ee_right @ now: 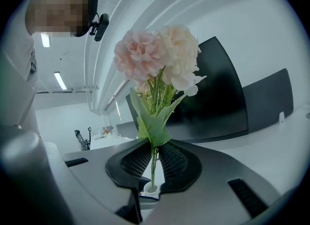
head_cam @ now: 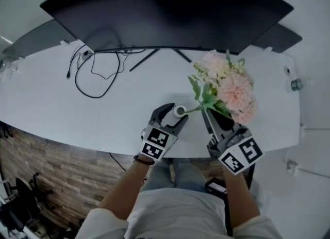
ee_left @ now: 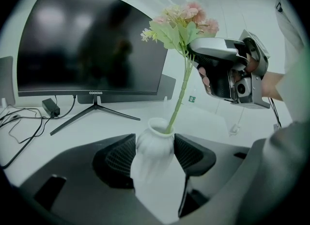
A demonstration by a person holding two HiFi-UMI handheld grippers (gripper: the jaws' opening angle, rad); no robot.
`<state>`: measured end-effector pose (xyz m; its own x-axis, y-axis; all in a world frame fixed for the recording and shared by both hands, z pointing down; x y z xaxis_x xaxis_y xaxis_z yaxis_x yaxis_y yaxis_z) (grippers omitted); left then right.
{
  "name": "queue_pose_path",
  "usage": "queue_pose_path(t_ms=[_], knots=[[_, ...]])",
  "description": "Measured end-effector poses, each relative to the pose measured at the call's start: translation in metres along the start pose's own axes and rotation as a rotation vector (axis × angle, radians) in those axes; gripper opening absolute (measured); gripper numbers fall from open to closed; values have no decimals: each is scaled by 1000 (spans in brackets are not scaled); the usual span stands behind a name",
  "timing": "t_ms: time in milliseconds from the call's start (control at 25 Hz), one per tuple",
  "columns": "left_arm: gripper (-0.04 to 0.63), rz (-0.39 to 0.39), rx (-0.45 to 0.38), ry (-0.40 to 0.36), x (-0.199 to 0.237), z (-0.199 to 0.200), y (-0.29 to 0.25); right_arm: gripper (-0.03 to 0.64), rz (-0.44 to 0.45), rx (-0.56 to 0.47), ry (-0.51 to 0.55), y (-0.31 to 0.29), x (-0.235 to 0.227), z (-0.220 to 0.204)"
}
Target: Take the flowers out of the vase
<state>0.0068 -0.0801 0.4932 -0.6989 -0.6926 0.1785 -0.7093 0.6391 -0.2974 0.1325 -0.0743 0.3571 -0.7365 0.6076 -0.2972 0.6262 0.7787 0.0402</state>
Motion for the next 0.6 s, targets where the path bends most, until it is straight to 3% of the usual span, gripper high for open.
queue_pose_path(t_ms=[600], knots=[[252, 6, 2, -1, 10, -5, 6, 67, -3, -36, -30, 0, 3, 5]])
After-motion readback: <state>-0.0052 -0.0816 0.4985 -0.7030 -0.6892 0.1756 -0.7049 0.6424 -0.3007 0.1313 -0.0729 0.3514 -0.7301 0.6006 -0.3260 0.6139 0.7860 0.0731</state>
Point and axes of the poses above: the fingertips, and each gripper's own axes: y backward along the fingers, x to its left, z out of its top, the point moved 6 cm from there along y, backward along the fingers, and after that the axes turned 9 degrees about -x, right-handed, at the moved point
